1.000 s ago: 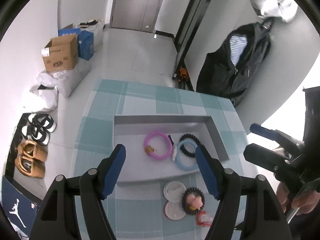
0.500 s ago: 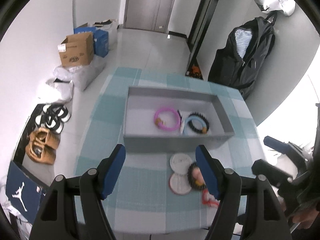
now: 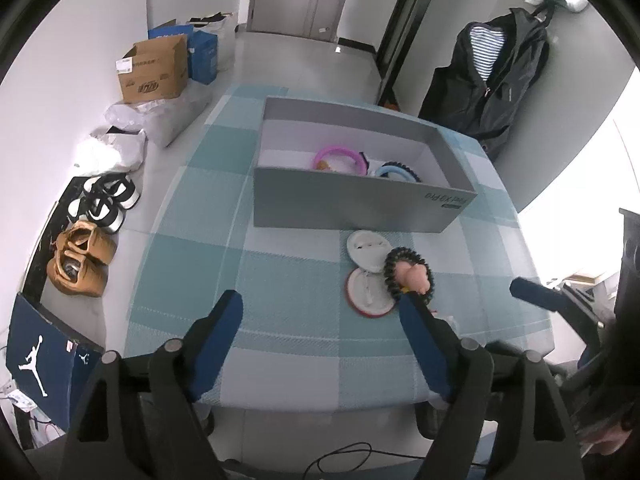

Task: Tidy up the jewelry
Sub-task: 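Withdraw both open tools from the gray box, then move the right tool down to the red-and-clear clip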

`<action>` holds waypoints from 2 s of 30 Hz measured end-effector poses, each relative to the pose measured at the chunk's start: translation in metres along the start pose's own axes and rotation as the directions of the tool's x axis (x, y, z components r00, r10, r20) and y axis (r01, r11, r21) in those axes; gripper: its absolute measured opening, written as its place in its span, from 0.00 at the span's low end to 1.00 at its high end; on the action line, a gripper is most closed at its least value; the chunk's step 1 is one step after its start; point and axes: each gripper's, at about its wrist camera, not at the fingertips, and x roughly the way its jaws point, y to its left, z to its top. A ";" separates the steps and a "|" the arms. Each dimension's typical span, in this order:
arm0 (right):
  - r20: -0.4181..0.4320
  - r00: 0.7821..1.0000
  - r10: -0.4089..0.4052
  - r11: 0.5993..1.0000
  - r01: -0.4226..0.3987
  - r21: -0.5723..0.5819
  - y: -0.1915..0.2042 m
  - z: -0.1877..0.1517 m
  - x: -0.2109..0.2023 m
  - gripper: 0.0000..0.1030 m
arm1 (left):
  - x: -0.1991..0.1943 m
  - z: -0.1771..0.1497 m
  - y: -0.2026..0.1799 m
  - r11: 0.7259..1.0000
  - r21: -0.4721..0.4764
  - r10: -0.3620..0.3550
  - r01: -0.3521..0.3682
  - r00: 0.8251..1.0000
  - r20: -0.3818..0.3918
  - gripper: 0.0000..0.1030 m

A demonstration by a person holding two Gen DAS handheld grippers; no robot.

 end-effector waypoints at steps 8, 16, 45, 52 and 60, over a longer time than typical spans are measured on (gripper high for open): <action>-0.062 0.998 0.000 0.998 -0.004 -0.066 0.012 -0.013 0.014 0.76 | 0.005 -0.009 0.001 1.000 0.021 0.002 -0.001 1.000 -0.027 0.76; -0.101 0.995 0.012 0.997 -0.019 -0.069 0.014 -0.013 0.026 0.50 | 0.007 -0.012 0.009 1.000 -0.004 0.005 -0.005 0.999 -0.047 0.76; -0.091 0.996 -0.028 0.997 0.021 -0.072 0.002 -0.004 0.019 0.28 | 0.014 -0.018 -0.004 0.998 0.035 -0.046 0.049 0.995 -0.084 0.76; -0.091 0.994 -0.057 0.996 0.063 0.062 -0.031 0.000 0.004 0.28 | 0.014 -0.026 -0.039 0.982 0.161 -0.085 0.101 0.991 -0.105 0.75; -0.052 0.996 -0.066 0.983 0.074 0.165 -0.059 -0.002 -0.013 0.28 | 0.025 -0.026 -0.063 0.976 0.201 -0.061 0.088 0.989 -0.137 0.75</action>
